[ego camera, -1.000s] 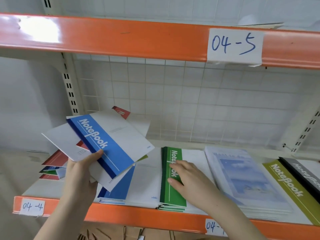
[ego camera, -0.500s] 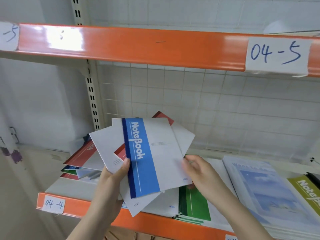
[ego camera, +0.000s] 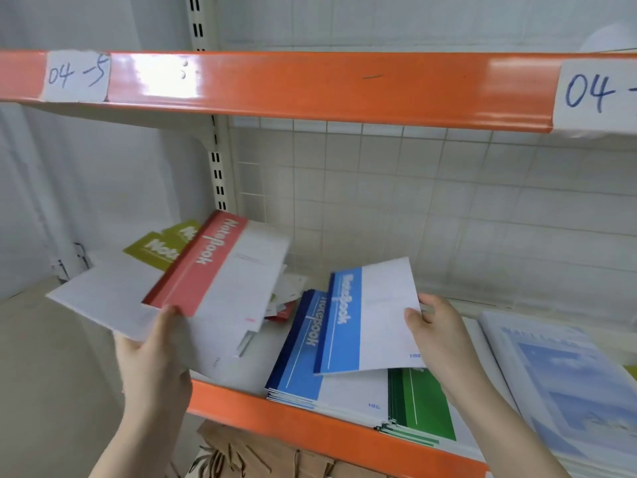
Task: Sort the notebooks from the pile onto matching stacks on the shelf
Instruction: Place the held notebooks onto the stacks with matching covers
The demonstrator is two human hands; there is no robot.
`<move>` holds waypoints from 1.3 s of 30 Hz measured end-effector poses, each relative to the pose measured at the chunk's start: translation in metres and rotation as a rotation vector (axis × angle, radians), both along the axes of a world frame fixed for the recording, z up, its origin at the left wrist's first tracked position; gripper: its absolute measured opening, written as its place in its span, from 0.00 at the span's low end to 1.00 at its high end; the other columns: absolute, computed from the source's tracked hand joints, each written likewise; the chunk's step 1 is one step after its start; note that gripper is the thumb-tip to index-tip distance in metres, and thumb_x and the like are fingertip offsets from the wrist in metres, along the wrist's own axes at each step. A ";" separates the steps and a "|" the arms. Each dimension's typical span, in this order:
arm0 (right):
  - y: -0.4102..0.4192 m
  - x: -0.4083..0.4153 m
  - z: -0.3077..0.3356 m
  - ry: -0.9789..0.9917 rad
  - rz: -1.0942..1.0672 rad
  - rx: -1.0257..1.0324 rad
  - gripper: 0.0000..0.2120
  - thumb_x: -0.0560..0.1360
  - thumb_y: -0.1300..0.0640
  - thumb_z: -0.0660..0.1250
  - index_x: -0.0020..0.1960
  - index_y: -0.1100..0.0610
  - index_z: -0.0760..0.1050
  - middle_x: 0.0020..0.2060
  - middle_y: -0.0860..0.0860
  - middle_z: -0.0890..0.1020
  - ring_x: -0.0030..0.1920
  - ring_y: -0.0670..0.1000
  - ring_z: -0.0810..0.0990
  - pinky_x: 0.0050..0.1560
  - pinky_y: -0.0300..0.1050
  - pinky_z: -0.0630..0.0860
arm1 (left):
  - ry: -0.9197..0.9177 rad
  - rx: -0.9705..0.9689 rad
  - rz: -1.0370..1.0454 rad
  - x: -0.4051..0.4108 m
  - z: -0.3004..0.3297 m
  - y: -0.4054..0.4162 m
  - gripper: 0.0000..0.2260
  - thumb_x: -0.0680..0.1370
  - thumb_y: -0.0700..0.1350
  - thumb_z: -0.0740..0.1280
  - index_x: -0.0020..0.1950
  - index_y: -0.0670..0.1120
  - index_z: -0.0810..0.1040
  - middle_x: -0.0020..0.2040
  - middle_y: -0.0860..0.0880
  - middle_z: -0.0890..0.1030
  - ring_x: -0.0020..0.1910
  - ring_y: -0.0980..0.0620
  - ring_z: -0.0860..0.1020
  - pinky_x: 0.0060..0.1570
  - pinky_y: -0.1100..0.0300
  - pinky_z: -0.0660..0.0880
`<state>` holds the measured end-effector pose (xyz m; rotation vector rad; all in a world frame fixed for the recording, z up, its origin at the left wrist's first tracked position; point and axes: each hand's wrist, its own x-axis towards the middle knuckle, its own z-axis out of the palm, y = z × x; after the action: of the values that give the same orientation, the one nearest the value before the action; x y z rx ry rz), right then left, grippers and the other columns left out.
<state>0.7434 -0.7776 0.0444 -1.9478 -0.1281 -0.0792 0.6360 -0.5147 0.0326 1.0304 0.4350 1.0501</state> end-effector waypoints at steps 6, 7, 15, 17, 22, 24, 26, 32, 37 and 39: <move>0.011 -0.007 -0.013 0.054 0.165 -0.455 0.09 0.80 0.55 0.56 0.57 0.58 0.70 0.44 0.52 0.80 0.39 0.50 0.79 0.36 0.44 0.74 | -0.049 0.020 0.145 -0.009 0.000 0.020 0.20 0.77 0.37 0.64 0.69 0.43 0.68 0.58 0.48 0.80 0.53 0.52 0.79 0.51 0.60 0.78; 0.013 -0.011 -0.013 0.032 0.174 -0.606 0.10 0.80 0.52 0.56 0.55 0.58 0.69 0.41 0.51 0.79 0.39 0.51 0.78 0.38 0.46 0.74 | -0.046 0.031 0.146 -0.009 0.000 0.019 0.19 0.77 0.36 0.64 0.68 0.42 0.69 0.55 0.50 0.80 0.52 0.52 0.79 0.49 0.62 0.78; 0.047 -0.031 -0.008 -0.397 0.323 -0.943 0.19 0.82 0.49 0.52 0.69 0.54 0.64 0.61 0.51 0.71 0.61 0.51 0.71 0.51 0.44 0.72 | -0.014 -0.020 0.107 -0.005 -0.008 0.004 0.13 0.77 0.37 0.65 0.55 0.54 0.73 0.51 0.53 0.81 0.51 0.52 0.78 0.60 0.49 0.73; 0.056 -0.027 -0.021 -0.372 0.496 -0.938 0.24 0.81 0.45 0.52 0.75 0.51 0.57 0.70 0.50 0.64 0.69 0.50 0.63 0.67 0.45 0.64 | -0.020 -0.059 0.084 -0.002 -0.007 -0.002 0.12 0.78 0.38 0.65 0.54 0.55 0.73 0.51 0.53 0.81 0.51 0.52 0.79 0.57 0.51 0.75; 0.052 -0.026 -0.033 -0.426 0.535 -0.937 0.24 0.82 0.45 0.50 0.76 0.51 0.56 0.74 0.49 0.58 0.74 0.49 0.54 0.73 0.45 0.51 | -0.009 -0.038 -0.004 0.004 -0.001 -0.016 0.11 0.79 0.39 0.65 0.56 0.54 0.72 0.49 0.54 0.81 0.50 0.52 0.78 0.50 0.55 0.78; 0.050 -0.026 -0.031 -0.440 0.528 -0.886 0.23 0.82 0.45 0.51 0.74 0.53 0.59 0.71 0.49 0.62 0.71 0.50 0.60 0.71 0.44 0.57 | 0.013 -0.027 -0.038 0.007 -0.001 -0.024 0.11 0.79 0.41 0.65 0.55 0.56 0.71 0.49 0.56 0.80 0.49 0.53 0.77 0.53 0.52 0.75; 0.046 -0.024 -0.023 -0.409 0.454 -0.705 0.21 0.82 0.47 0.52 0.71 0.54 0.63 0.68 0.48 0.66 0.67 0.48 0.66 0.66 0.41 0.64 | 0.020 -0.027 -0.093 0.011 0.002 -0.035 0.10 0.79 0.42 0.65 0.55 0.57 0.71 0.49 0.55 0.79 0.49 0.53 0.76 0.53 0.51 0.74; -0.003 -0.007 0.005 0.121 0.262 0.294 0.17 0.79 0.44 0.58 0.57 0.55 0.74 0.51 0.49 0.82 0.51 0.48 0.82 0.56 0.51 0.79 | 0.113 -0.001 -0.424 0.021 0.008 -0.091 0.09 0.76 0.46 0.66 0.55 0.56 0.75 0.51 0.50 0.81 0.48 0.47 0.78 0.47 0.48 0.75; -0.075 0.000 0.009 0.102 -0.094 0.462 0.05 0.78 0.59 0.65 0.52 0.59 0.74 0.48 0.56 0.84 0.47 0.54 0.84 0.49 0.53 0.80 | 0.215 0.080 -0.746 0.033 0.021 -0.158 0.14 0.71 0.48 0.66 0.56 0.53 0.76 0.45 0.50 0.85 0.41 0.49 0.83 0.42 0.50 0.76; -0.110 -0.007 0.015 0.064 -0.212 0.467 0.03 0.78 0.62 0.62 0.50 0.61 0.73 0.46 0.57 0.84 0.45 0.55 0.83 0.44 0.49 0.78 | 0.248 0.047 -0.809 0.041 0.023 -0.183 0.12 0.73 0.48 0.67 0.56 0.52 0.77 0.46 0.48 0.85 0.42 0.46 0.83 0.41 0.50 0.76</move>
<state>0.7367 -0.8881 0.0592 -1.4897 0.1311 -0.1706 0.6770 -0.6978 0.0552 1.2316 0.1545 0.2111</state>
